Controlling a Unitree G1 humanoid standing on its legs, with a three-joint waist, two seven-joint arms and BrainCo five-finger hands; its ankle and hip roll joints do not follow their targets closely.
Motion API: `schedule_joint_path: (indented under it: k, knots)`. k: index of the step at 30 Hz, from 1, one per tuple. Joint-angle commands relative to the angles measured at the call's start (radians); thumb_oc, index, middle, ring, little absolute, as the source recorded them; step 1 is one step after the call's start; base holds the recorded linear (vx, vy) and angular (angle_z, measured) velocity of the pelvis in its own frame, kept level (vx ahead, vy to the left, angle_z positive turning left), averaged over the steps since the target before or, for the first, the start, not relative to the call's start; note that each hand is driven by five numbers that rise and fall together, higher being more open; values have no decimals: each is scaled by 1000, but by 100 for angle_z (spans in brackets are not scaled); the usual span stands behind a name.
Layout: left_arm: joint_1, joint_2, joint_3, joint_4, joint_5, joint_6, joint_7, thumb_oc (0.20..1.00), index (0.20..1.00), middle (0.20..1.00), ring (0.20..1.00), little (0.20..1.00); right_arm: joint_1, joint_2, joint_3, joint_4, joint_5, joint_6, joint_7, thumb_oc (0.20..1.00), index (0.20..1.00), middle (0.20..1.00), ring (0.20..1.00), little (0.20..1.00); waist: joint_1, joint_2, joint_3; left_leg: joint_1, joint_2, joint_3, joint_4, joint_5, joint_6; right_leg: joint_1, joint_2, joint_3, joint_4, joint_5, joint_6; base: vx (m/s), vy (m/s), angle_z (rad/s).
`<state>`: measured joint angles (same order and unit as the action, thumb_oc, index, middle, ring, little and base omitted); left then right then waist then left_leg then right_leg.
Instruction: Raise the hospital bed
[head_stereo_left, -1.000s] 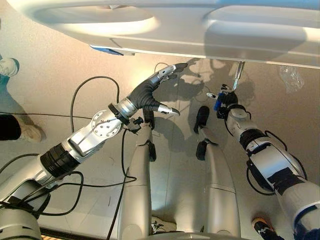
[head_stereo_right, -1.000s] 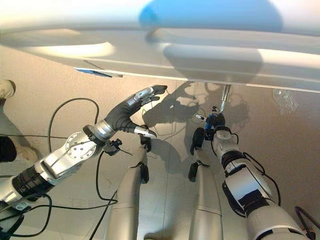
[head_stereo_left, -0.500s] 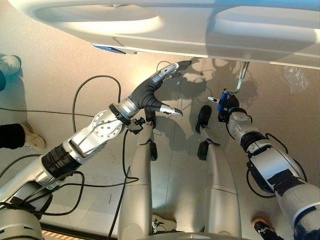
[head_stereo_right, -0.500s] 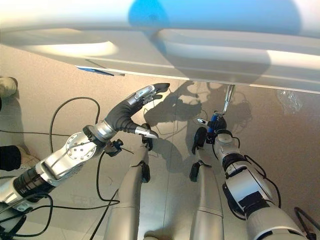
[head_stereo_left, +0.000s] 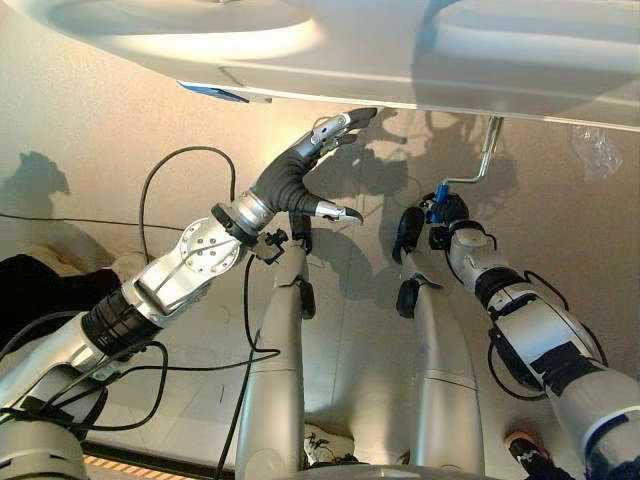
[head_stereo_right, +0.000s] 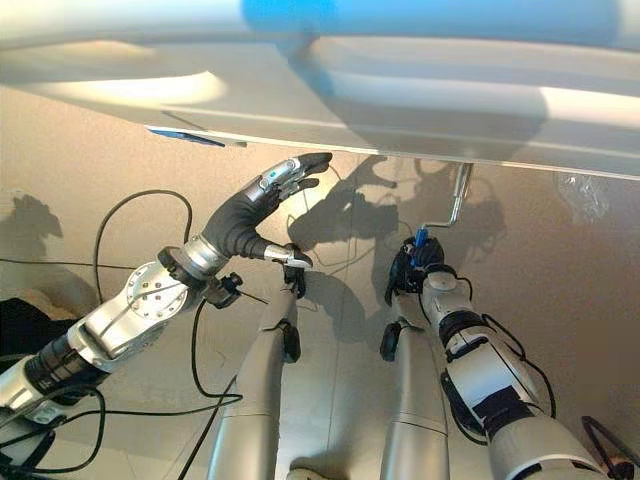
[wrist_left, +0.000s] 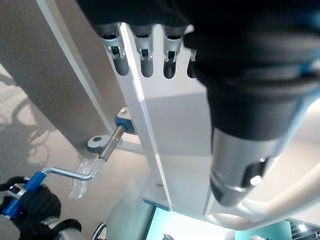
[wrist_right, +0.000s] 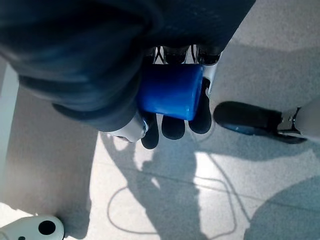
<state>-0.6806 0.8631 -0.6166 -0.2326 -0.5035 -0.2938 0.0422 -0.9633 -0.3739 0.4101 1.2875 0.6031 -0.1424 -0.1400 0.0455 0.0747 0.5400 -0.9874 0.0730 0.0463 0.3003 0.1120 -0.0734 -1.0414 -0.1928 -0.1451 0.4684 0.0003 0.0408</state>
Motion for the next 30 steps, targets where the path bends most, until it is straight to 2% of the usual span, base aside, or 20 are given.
schedule_joint_path:
  k: [1,2,5,6,7,8,10,11,12,13,14,15,17,18,19,20,22,23,27,30]
  knots:
    - [35,-37,35,-131,16,-39,0,1000,1000,1000,1000,1000,51,-4,39,-46,-33,-5,17,200,200,200,200,200,-11,81,-20,-12,-31,-3,20,-46,12,11,-7,9,-63,51,96,0,0,0]
    - [39,-45,26,-123,19,-39,-1,1000,1000,1000,1000,1000,61,0,54,-58,-50,-5,22,200,200,200,200,200,-7,82,-20,18,-33,-9,25,-77,6,37,-7,13,-52,21,106,0,0,0]
    - [36,-50,24,-121,20,-41,0,1000,1000,1000,1000,1000,61,0,60,-62,-59,-5,22,200,200,200,200,200,-6,83,-20,18,-33,-10,26,-77,7,38,-8,13,-52,21,106,0,5,0]
    - [30,-48,29,-121,18,-41,1,1000,1000,1000,1000,1000,43,3,80,-75,-90,-3,24,200,200,200,200,200,-5,85,-20,-9,-33,-5,21,-46,14,14,-8,8,-62,51,95,-54,8,0]
    - [31,-47,30,-122,17,-42,2,1000,1000,1000,1000,1000,35,8,88,-79,-100,-3,22,200,200,200,200,200,-5,84,-20,-10,-33,-4,22,-45,14,14,-8,8,-62,51,95,0,0,0]
    - [42,-47,26,-122,17,-43,5,1000,1000,1000,1000,1000,33,17,118,-89,-147,0,26,200,200,200,200,200,-2,81,-20,15,-33,-10,28,-76,7,38,-6,15,-54,23,104,54,5,-1]
    - [43,-46,27,-123,17,-43,5,1000,1000,1000,1000,1000,33,18,118,-89,-148,0,26,200,200,200,200,200,-3,81,-20,15,-33,-10,28,-76,7,38,-6,15,-54,23,104,27,1,0]
    - [49,-43,31,-124,23,-43,9,1000,1000,1000,1000,1000,20,32,173,-128,-225,0,28,200,200,200,200,200,-3,77,-20,13,-33,-11,25,-74,7,37,-5,15,-59,25,104,-66,-2,-2]
    - [48,-36,40,-126,24,-45,9,1000,1000,1000,1000,1000,9,40,206,-160,-269,-2,33,200,200,200,200,200,-5,74,-20,-15,-32,-6,20,-42,13,14,-5,9,-71,56,96,0,0,0]
    - [59,-40,37,-126,26,-45,9,1000,1000,1000,1000,1000,20,44,220,-173,-287,-3,36,200,200,200,200,200,-4,73,-20,13,-31,-12,25,-73,7,38,-5,15,-60,27,105,0,0,0]
    - [60,-40,38,-127,26,-45,9,1000,1000,1000,1000,1000,21,44,220,-174,-288,-2,35,200,200,200,200,200,-5,73,-20,14,-31,-12,25,-73,7,39,-5,15,-60,26,105,0,0,0]
    - [52,-38,44,-128,27,-45,9,1000,1000,1000,1000,1000,10,42,220,-176,-288,-2,35,200,200,200,200,200,-6,73,-20,-14,-31,-7,19,-41,13,15,-6,9,-71,57,96,-53,5,-1]
    - [72,-36,59,-132,38,-50,10,1000,1000,1000,1000,1000,24,47,280,-322,-362,-17,51,200,200,200,200,200,-7,69,-20,-16,-29,-5,16,-36,13,12,-7,13,-76,63,98,-26,7,-1]
    - [72,-36,59,-132,38,-50,10,1000,1000,1000,1000,1000,24,47,280,-322,-362,-17,51,200,200,200,200,200,-7,69,-20,-16,-30,-5,15,-36,13,12,-7,13,-76,63,98,6,9,-4]
    - [95,-37,74,-135,47,-52,8,1000,1000,1000,1000,1000,40,35,304,-442,-383,-28,68,200,200,200,200,200,-10,64,-20,-13,-28,-4,11,-34,12,14,-7,14,-78,64,99,4,1,-5]
    - [95,-37,74,-135,47,-52,8,1000,1000,1000,1000,1000,40,34,304,-442,-383,-28,68,200,200,200,200,200,-11,64,-20,-13,-28,-4,11,-34,12,14,-7,14,-78,64,99,11,6,-7]
    - [118,-33,93,-137,54,-61,5,1000,1000,1000,1000,1000,83,0,299,-611,-368,-61,78,200,200,200,200,200,-16,59,-20,-7,-28,-2,5,-33,12,14,-7,19,-79,64,99,12,14,-5]
    - [118,-33,93,-137,54,-61,5,1000,1000,1000,1000,1000,83,0,299,-612,-368,-61,78,200,200,200,200,200,-16,59,-20,-7,-28,-2,5,-33,12,14,-7,19,-79,64,99,0,0,0]
    - [146,-8,117,-134,86,-75,12,1000,1000,1000,1000,1000,186,-121,257,-949,-318,-130,112,200,200,200,200,200,-31,51,-20,-7,-25,-1,5,-32,9,13,-8,20,-76,64,103,0,0,0]
    - [161,-6,128,-129,110,-78,23,1000,1000,1000,1000,1000,254,-164,205,-1063,-287,-153,105,200,200,200,200,200,-39,47,-20,-4,-24,0,4,-31,8,14,-7,21,-75,61,104,0,0,0]
